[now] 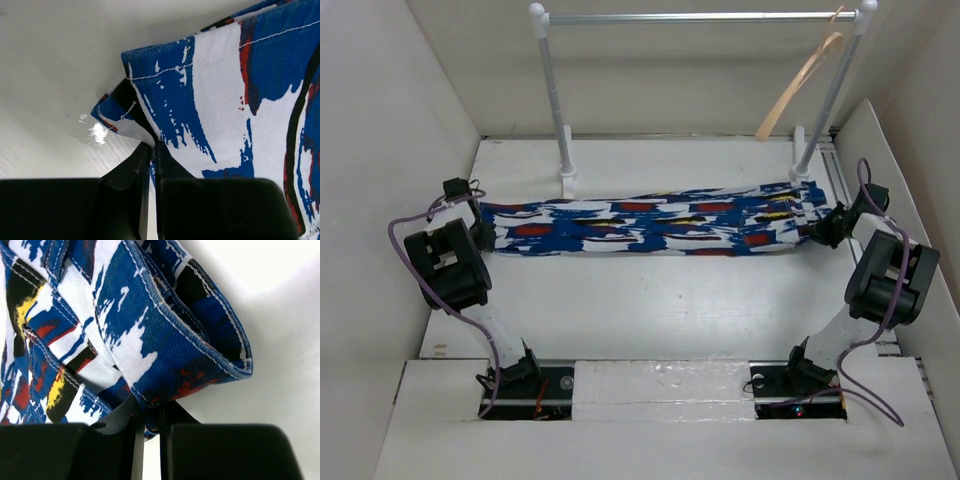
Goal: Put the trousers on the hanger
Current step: Fold the trousers at the center of the board.
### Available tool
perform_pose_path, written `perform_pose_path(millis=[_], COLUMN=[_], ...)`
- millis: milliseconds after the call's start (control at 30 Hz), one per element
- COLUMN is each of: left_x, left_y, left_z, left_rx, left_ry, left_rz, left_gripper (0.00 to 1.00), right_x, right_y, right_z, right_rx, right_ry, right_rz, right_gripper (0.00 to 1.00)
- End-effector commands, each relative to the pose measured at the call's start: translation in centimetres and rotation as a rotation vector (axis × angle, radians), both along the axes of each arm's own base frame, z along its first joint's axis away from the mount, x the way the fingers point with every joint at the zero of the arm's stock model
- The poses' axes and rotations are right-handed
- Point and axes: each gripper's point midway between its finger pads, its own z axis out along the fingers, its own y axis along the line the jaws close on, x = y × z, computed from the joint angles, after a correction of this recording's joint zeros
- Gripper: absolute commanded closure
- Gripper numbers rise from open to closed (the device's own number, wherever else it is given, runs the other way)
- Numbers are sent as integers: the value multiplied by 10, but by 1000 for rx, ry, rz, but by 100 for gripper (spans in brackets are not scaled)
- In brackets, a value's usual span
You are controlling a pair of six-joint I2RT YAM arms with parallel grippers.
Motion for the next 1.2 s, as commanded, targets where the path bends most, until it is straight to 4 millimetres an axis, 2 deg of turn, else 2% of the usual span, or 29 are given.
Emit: perform_pose_path(millis=[0,33,67,200,233,367,400,500,533,567,600,633,667,700,767,800,833,867,900,933,967,1000,1033,1100,1133,1167], left_x=[-32,-36,-40,-54,-59,-84,-85,-86,-82,-79,-78,-77,-80,-80,-75,-65,-49,-42,-25,-12,5,15,30,33,30,29], left_y=[45,44,48,61,65,59,58,63,63,63,57,55,51,48,46,37,26,28,6,-7,-23,-43,-91,-143,-184,-203], left_z=[19,24,27,47,51,45,45,67,69,70,64,60,55,53,61,66,84,93,102,113,128,132,141,137,139,131], left_rx=[198,216,240,345,356,354,349,387,384,376,343,329,310,296,287,273,263,272,262,267,277,283,288,283,264,241], left_ry=[149,179,192,232,238,272,266,238,218,215,212,212,220,216,167,129,58,33,-8,-41,-85,-105,-161,-204,-251,-276], left_rz=[88,80,86,57,65,82,88,144,136,127,119,110,115,114,113,93,73,76,7,-40,-93,-162,-290,-425,-520,-562], left_gripper=[100,100,100,100,100,100,100,100,99,79,66,52,28,22,16,16,16,16,16,17,18,19,20,22,22,24], right_x=[-21,-33,-33,-65,-68,-96,-102,-113,-115,-116,-115,-114,-114,-113,-110,-109,-109,-109,-112,-112,-112,-115,-110,-95,-86,-84], right_y=[-31,-30,-31,-34,-34,-39,-41,-40,-37,-36,-30,-29,-26,-25,-27,-30,-35,-36,-43,-52,-56,-59,-60,-54,-56,-52], right_z=[19,13,19,21,32,39,41,55,54,57,54,49,42,35,35,34,36,37,36,37,35,29,19,13,12,-2], right_rx=[-165,-161,-173,-172,-191,-212,-206,-228,-230,-235,-216,-206,-190,-166,-170,-176,-204,-206,-232,-251,-250,-231,-210,-160,-152,-121], right_ry=[-9,15,3,11,-14,16,19,14,10,-10,-24,-24,-18,5,22,32,35,34,43,30,30,38,41,-15,-36,2], right_rz=[-83,-86,-85,-130,-133,-161,-169,-161,-155,-153,-139,-134,-129,-116,-81,-80,-88,-87,-110,-135,-149,-163,-154,-114,-100,-80], right_gripper=[100,100,100,100,100,100,100,100,98,87,55,39,28,10,3,0,0,0,0,0,0,0,0,0,0,0])
